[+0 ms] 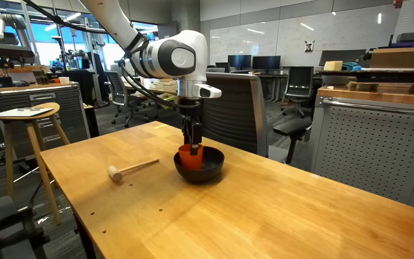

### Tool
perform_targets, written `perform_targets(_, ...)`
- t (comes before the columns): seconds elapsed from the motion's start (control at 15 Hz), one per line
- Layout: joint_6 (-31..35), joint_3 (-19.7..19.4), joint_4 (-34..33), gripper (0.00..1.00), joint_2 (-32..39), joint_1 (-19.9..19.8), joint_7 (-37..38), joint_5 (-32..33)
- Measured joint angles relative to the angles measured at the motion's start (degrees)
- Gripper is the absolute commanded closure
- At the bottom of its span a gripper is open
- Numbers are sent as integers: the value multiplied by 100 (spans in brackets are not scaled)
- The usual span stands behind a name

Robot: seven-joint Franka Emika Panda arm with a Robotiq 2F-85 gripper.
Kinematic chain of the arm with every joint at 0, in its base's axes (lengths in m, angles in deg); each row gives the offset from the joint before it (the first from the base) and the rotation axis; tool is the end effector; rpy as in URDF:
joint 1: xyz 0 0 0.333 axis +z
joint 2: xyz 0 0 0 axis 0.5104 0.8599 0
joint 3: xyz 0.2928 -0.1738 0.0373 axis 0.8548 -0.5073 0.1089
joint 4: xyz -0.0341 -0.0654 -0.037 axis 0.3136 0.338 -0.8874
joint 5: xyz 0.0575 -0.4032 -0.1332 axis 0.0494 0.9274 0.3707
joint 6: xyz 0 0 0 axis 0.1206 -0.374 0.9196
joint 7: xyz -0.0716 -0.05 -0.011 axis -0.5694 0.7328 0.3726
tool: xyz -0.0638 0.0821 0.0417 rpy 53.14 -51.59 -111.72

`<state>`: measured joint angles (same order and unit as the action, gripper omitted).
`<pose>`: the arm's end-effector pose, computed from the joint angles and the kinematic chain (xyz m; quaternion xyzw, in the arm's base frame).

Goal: Put the orange cup in the black bowl

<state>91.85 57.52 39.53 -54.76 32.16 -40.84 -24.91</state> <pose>0.6654 -0.0459 0.2303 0.9689 -0.2408 -0.0456 0.0350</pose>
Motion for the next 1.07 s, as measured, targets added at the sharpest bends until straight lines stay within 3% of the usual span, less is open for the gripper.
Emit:
perform_targets(0.53, 132, 1, 159, 0, -348, 42, -17, 109)
perform_targets(1.07, 110, 126, 1468, 0, -2470, 247, -190, 1028)
